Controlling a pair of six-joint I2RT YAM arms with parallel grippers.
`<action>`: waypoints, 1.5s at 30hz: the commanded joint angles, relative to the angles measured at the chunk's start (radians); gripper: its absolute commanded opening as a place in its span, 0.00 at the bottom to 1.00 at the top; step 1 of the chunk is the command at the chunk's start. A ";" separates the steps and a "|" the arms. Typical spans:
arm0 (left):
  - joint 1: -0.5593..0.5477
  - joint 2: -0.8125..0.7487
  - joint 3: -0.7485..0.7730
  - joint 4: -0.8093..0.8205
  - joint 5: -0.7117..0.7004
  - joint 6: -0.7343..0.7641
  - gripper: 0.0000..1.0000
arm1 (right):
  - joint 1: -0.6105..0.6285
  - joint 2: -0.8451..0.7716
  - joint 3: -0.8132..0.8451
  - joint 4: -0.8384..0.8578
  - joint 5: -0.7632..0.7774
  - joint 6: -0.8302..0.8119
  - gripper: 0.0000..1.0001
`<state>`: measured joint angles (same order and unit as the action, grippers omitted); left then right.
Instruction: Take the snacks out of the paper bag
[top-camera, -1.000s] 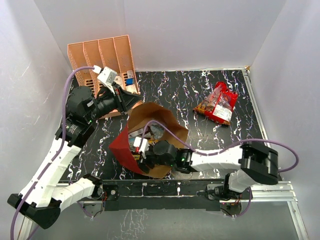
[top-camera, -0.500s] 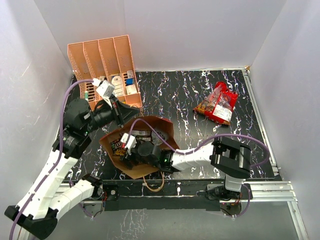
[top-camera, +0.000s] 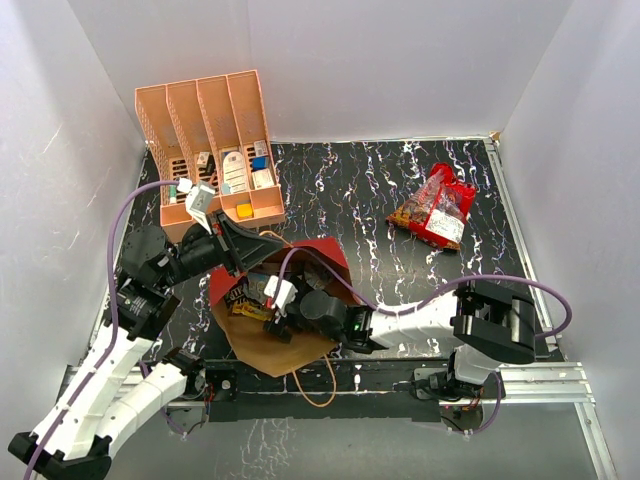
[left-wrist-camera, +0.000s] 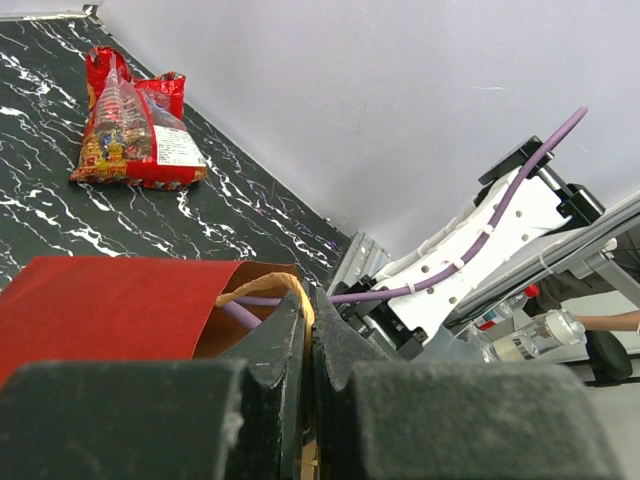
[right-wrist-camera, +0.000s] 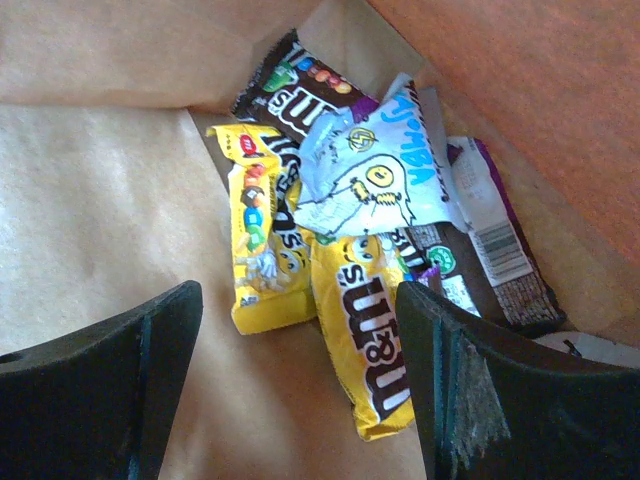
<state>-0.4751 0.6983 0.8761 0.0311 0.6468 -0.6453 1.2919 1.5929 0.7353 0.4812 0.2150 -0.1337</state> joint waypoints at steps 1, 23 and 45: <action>-0.002 -0.028 0.004 0.060 0.026 -0.039 0.00 | 0.001 -0.020 -0.004 0.087 0.079 -0.018 0.82; -0.002 -0.037 0.017 0.054 0.011 -0.012 0.00 | -0.034 0.372 0.213 0.467 0.269 -0.015 0.99; -0.002 -0.069 0.034 -0.067 -0.138 0.050 0.00 | -0.049 0.251 0.213 0.306 0.134 0.117 0.22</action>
<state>-0.4751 0.6441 0.8715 -0.0391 0.5529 -0.6136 1.2480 1.9480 0.9516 0.7586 0.3908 -0.0692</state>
